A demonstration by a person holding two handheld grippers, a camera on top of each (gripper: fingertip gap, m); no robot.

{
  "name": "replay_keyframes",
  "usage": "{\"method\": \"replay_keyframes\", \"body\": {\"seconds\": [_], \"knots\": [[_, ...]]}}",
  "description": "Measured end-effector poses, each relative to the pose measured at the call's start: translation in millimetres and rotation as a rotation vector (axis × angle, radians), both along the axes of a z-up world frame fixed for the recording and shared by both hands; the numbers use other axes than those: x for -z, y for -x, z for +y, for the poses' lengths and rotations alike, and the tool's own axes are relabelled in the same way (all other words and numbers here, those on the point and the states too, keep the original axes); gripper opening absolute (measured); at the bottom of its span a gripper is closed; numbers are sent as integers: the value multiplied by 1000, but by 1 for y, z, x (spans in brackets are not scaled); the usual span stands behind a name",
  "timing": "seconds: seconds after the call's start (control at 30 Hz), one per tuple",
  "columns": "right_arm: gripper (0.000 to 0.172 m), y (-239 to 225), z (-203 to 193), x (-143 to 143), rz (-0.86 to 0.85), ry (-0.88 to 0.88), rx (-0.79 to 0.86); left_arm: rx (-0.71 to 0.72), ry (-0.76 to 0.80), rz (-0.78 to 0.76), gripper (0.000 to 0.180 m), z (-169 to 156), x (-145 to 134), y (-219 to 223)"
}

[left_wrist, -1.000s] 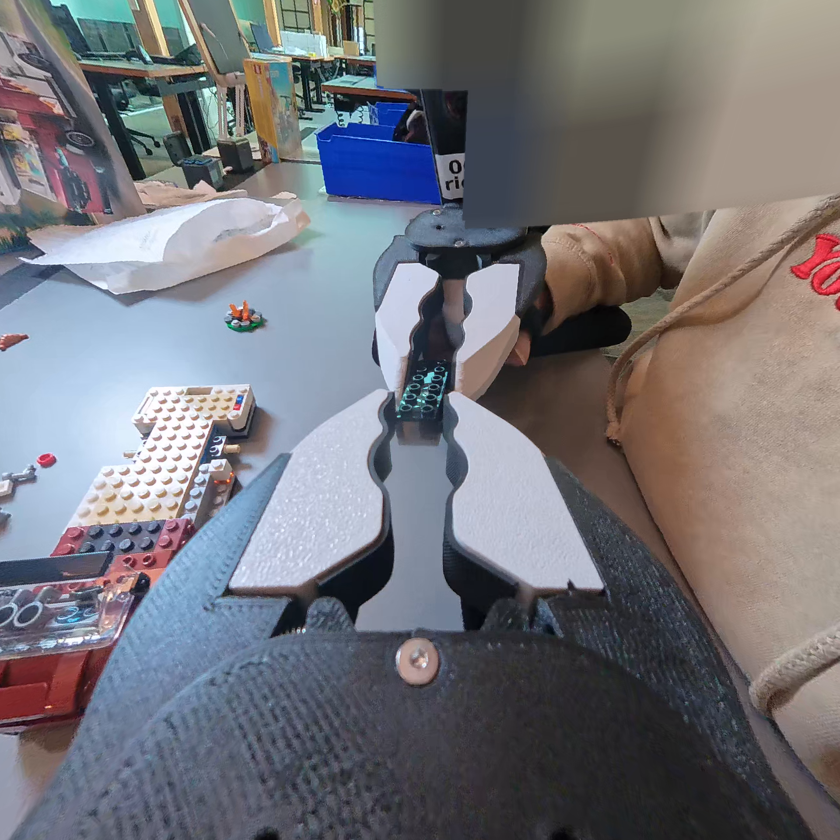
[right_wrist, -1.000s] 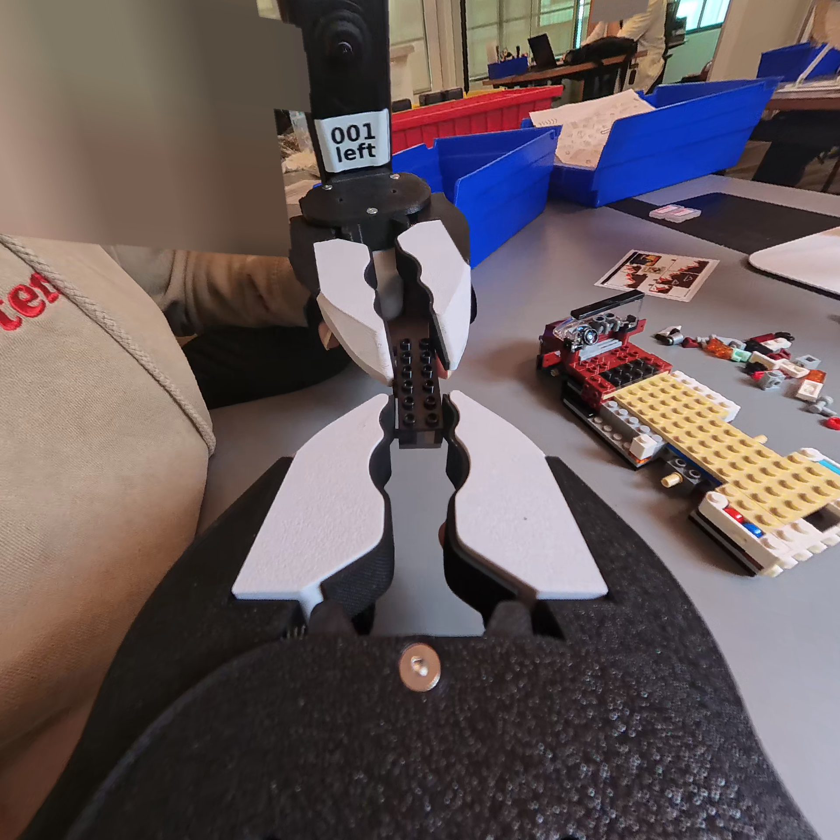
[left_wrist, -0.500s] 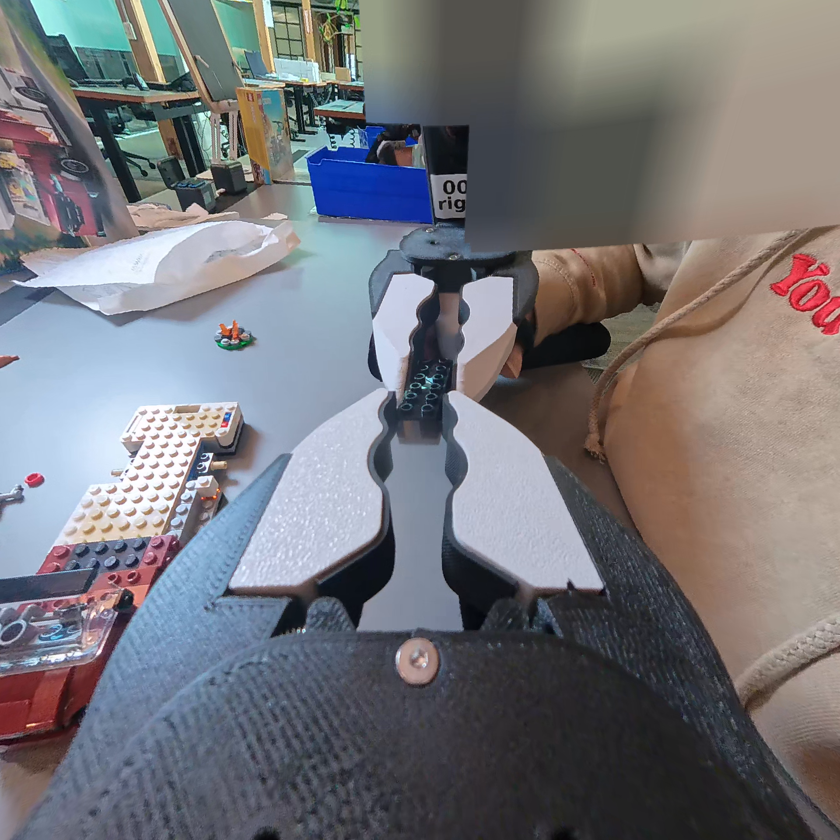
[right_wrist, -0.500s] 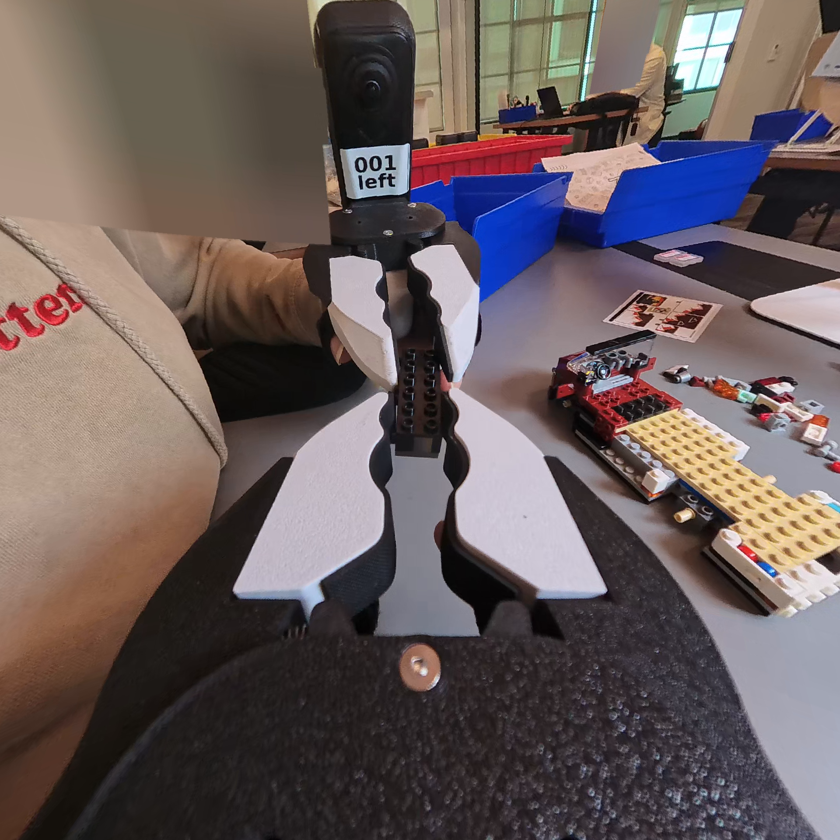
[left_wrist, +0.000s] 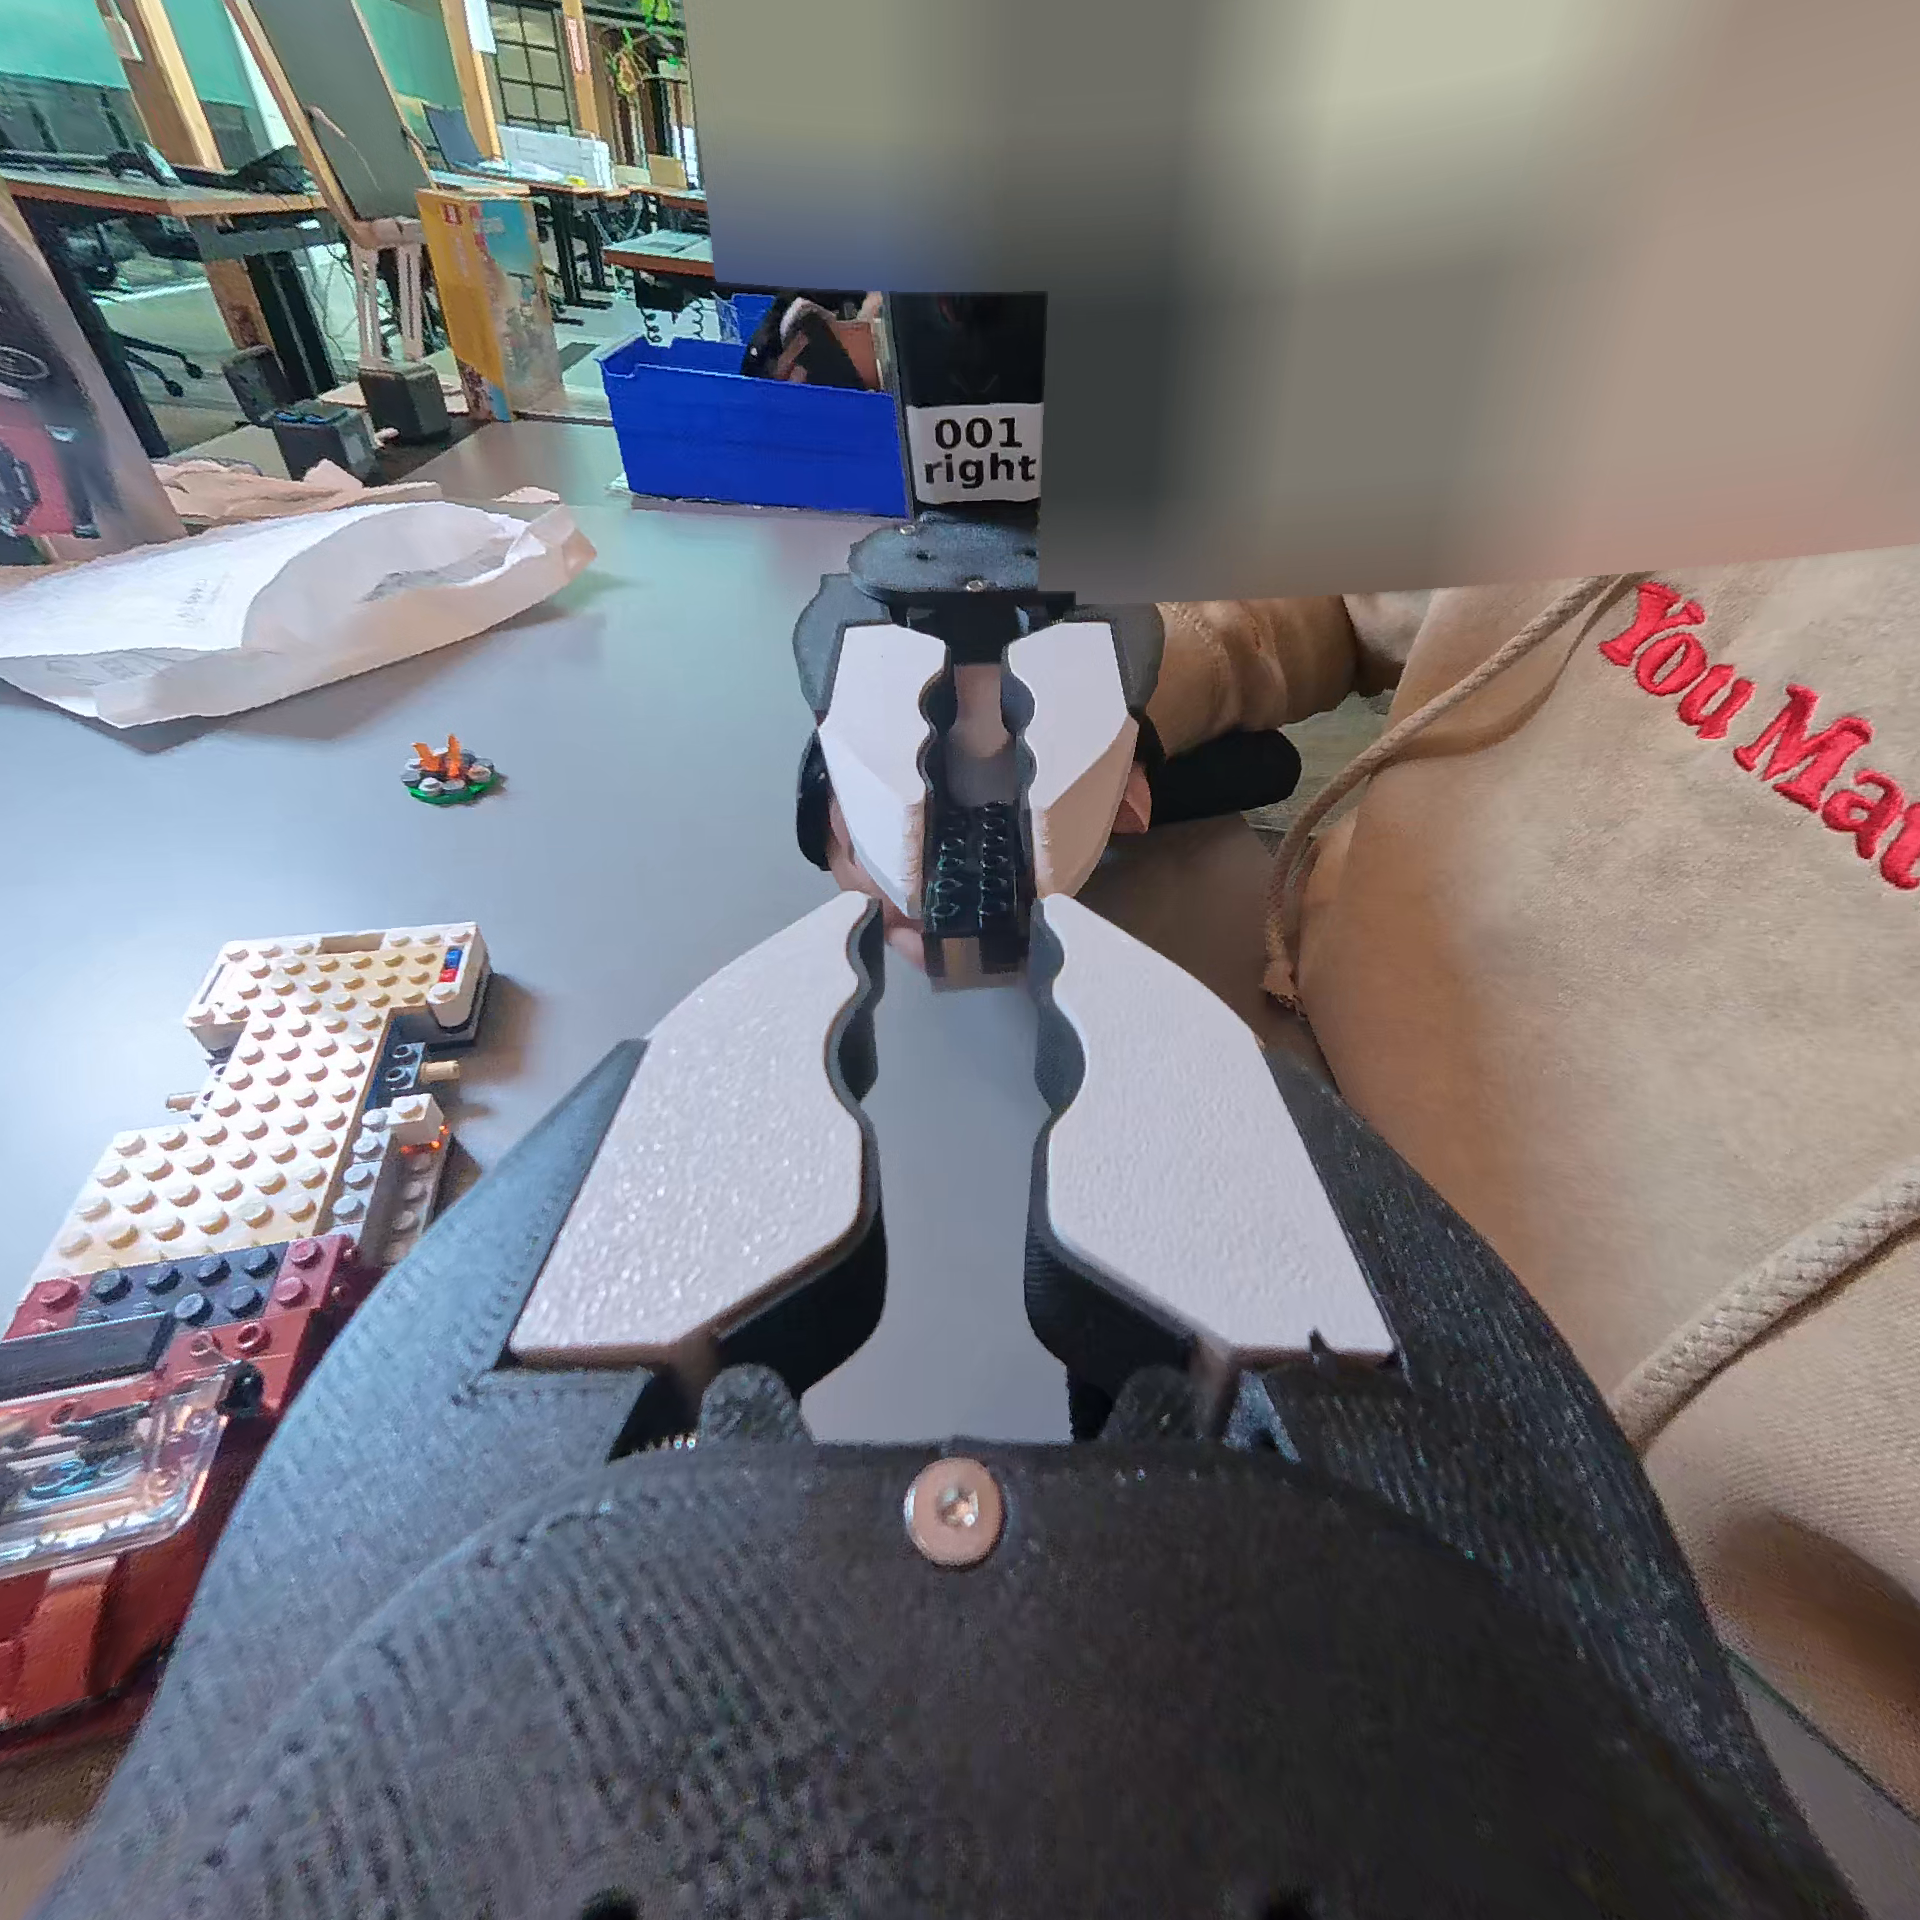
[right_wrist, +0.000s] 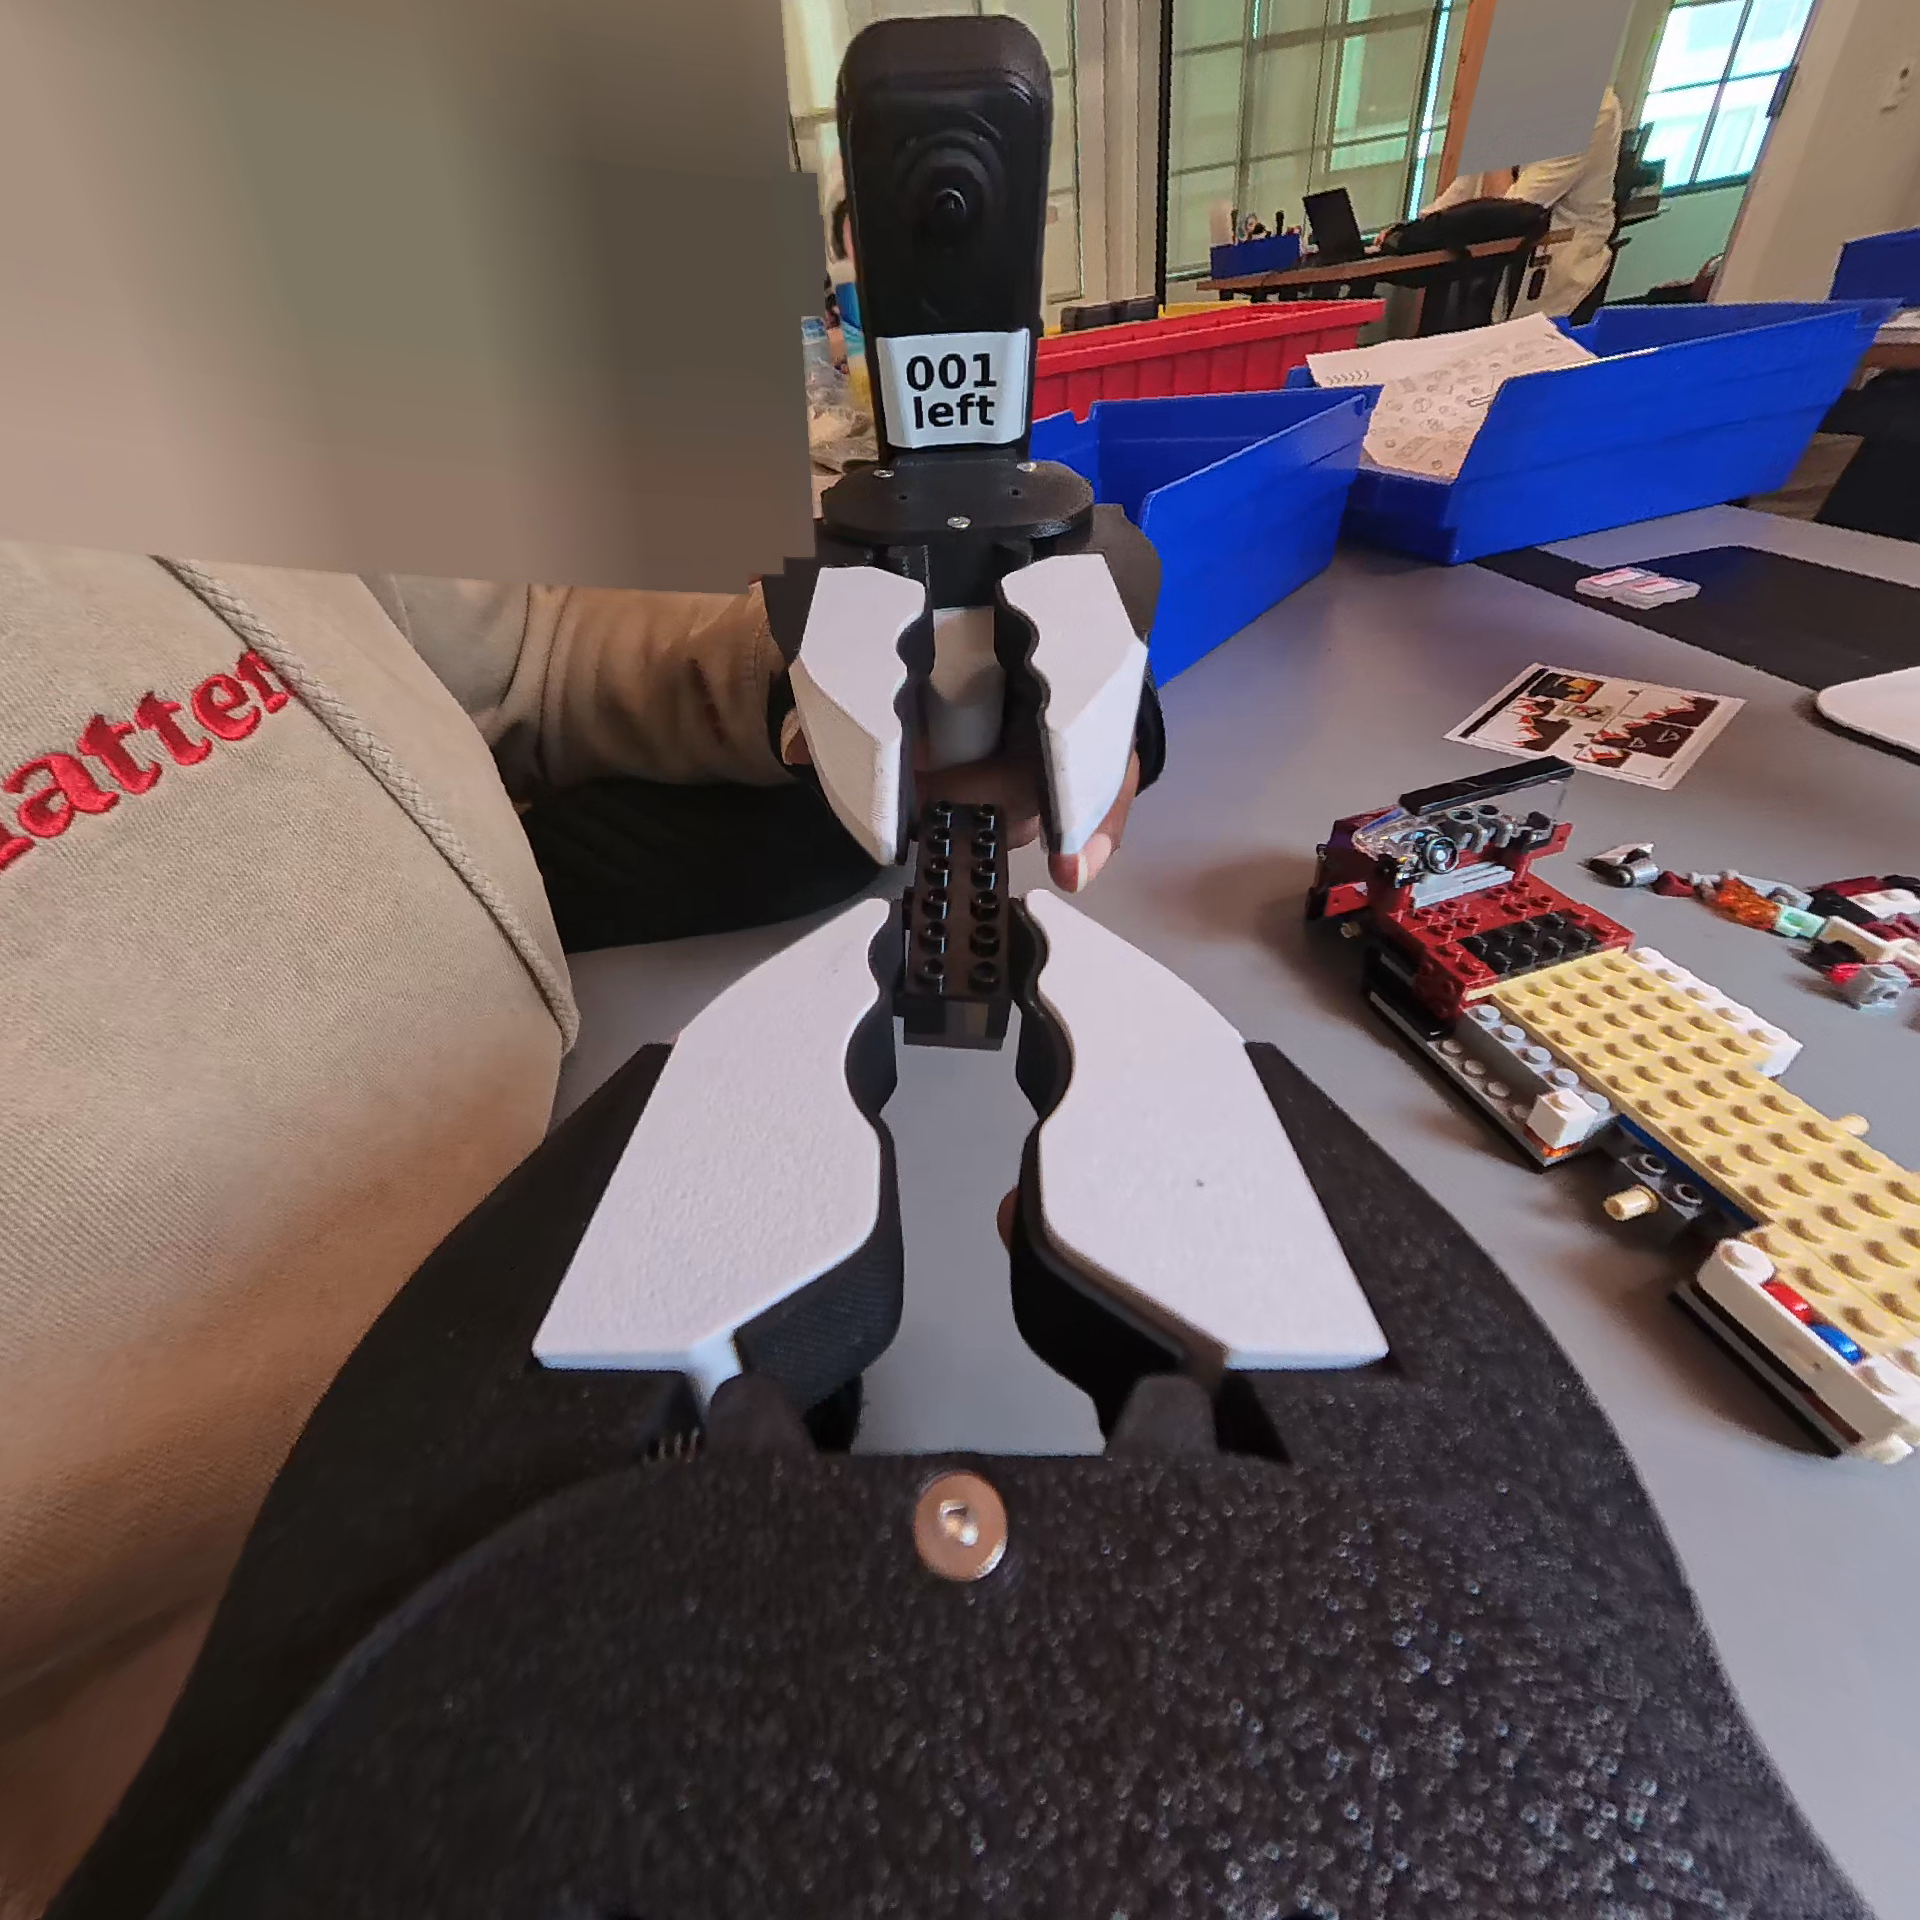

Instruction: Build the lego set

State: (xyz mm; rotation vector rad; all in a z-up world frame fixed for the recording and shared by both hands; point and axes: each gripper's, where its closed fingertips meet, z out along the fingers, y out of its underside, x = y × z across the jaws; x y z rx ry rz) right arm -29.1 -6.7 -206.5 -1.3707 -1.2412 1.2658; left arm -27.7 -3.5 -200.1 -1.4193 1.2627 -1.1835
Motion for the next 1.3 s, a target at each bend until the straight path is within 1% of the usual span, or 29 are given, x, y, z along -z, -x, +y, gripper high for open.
{"method": "replay_keyframes", "body": {"seconds": [0.1, 0.3, 0.4, 0.43, 0.67, 0.9, 1.07, 1.3], "knots": [[19, 0, -1, -2, 13, 2, -4, 25, -7, 24, 20, -5, 4, -2], [20, -1, 2, -1, 7, 17, 7, -19, -43, 46, 19, -2, 3, -4], [24, -1, 4, 2, -8, 5, 26, -41, -57, 55, 19, 1, 5, -5], [21, -1, 4, 2, -4, -2, 26, -38, -56, 50, 19, 0, 4, -5], [19, 0, 3, -4, 28, 14, 25, -55, -64, 9, 19, 0, -3, -5], [19, -1, 2, -2, 19, 36, 9, -63, -88, 26, 19, 0, 0, -6], [21, -2, 4, -1, 37, 68, -9, -86, -146, 63, 19, 1, 1, -8], [20, -4, 0, -5, 67, 9, -21, -86, -143, 59, 19, -2, -2, -9]]}}
